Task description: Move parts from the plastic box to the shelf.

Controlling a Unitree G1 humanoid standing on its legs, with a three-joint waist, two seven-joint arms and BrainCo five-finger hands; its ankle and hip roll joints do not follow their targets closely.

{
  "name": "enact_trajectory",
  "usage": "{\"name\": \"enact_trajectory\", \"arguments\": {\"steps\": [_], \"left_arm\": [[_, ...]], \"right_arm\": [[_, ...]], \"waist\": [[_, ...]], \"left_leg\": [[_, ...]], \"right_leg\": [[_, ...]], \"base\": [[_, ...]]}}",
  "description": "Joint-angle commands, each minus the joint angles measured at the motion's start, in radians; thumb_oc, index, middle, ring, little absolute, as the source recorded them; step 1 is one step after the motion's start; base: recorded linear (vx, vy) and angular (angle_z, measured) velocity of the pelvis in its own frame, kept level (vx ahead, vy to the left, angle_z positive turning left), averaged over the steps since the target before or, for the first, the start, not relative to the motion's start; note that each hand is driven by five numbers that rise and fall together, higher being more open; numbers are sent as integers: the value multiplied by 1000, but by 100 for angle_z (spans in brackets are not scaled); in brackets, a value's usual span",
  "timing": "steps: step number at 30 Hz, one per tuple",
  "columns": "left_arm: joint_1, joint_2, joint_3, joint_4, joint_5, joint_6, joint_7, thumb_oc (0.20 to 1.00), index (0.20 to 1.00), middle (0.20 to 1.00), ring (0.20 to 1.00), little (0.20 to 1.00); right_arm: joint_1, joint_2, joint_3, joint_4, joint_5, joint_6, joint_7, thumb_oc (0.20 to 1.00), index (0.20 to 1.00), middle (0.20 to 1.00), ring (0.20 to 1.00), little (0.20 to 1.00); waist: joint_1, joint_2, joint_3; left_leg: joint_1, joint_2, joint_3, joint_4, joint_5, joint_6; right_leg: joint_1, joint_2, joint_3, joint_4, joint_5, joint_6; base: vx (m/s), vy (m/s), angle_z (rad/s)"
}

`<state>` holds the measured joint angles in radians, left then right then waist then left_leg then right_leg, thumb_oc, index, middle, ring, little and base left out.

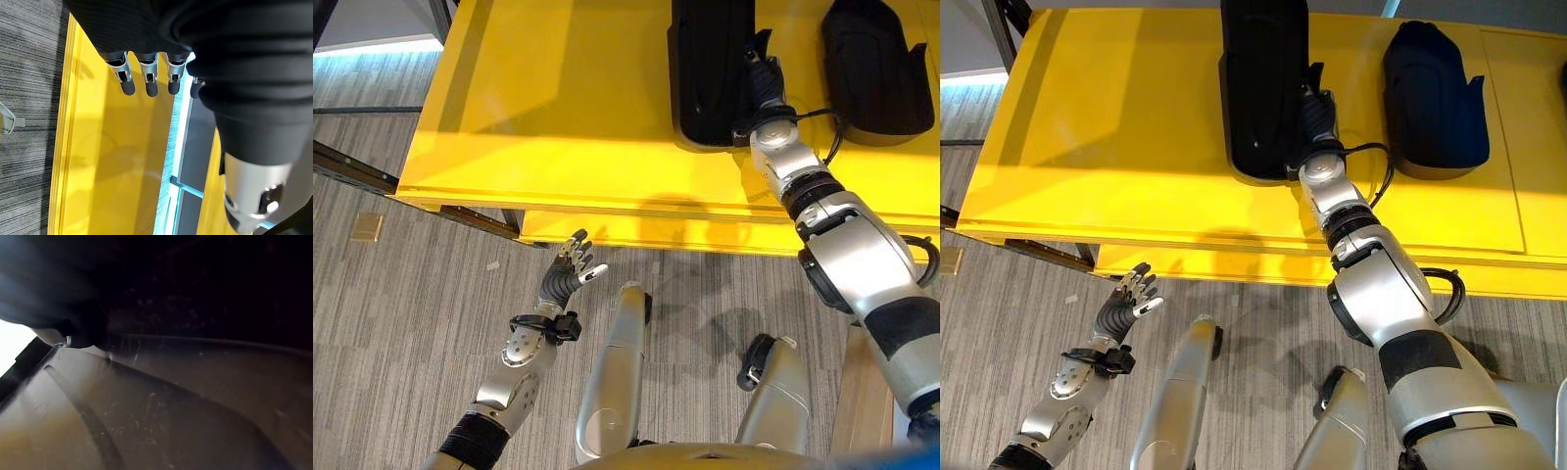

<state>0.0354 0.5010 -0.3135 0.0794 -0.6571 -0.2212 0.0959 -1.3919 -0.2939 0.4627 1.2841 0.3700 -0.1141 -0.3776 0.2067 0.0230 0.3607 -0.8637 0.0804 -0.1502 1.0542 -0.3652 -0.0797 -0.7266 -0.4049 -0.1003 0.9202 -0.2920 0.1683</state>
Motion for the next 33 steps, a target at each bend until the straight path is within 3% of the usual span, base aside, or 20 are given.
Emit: {"name": "enact_trajectory", "arguments": {"steps": [1, 12, 13, 14, 26, 33], "left_arm": [[-8, 59, -31, -62, -18, -55, 20, 1000, 1000, 1000, 1000, 1000], [-3, 80, -37, -82, -22, -57, 17, 1000, 1000, 1000, 1000, 1000], [-3, 80, -38, -80, -22, -58, 18, 1000, 1000, 1000, 1000, 1000], [-3, 80, -37, -79, -22, -58, 18, 1000, 1000, 1000, 1000, 1000], [0, 83, -39, -73, -27, -65, 19, 1000, 1000, 1000, 1000, 1000], [0, 62, -19, -44, -39, -64, 36, 1000, 1000, 1000, 1000, 1000]], "right_arm": [[-55, 13, -51, 43, 34, -34, -14, 200, 200, 200, 200, 200], [-71, 28, -78, 58, 75, -35, -18, 213, 213, 213, 213, 213], [-71, 29, -80, 55, 79, -36, -16, 558, 558, 558, 558, 558], [-71, 29, -75, 57, 73, -34, -14, 1000, 1000, 1000, 1000, 1000], [-83, 34, -27, 41, 0, -33, -24, 1000, 1000, 1000, 1000, 1000], [-22, 75, -47, -175, 74, -90, -46, 1000, 1000, 1000, 1000, 1000]], "waist": [[35, -7, -56], [49, 2, -54], [50, 2, -53], [50, 2, -54], [37, -6, -53], [-4, -33, -62]], "left_leg": [[-77, 3, -18, -14, 56, 48], [-99, -4, -26, -9, 59, 47], [-100, -5, -26, -8, 59, 47], [-101, -6, -26, -8, 59, 48], [-107, -3, -22, -6, 61, 44], [-76, 21, -18, -21, 60, 33]], "right_leg": [[-91, 37, 29, 80, 6, -80], [-110, 30, 26, 92, -2, -78], [-111, 30, 26, 93, -2, -78], [-111, 30, 27, 95, -3, -78], [-124, 33, 33, 103, -3, -82], [-99, 48, 34, 81, 1, -86]], "base": [[0, 0, 0], [0, 0, 0], [0, 0, 0], [0, 0, 0], [0, 0, 0], [1, -1, -3]]}}
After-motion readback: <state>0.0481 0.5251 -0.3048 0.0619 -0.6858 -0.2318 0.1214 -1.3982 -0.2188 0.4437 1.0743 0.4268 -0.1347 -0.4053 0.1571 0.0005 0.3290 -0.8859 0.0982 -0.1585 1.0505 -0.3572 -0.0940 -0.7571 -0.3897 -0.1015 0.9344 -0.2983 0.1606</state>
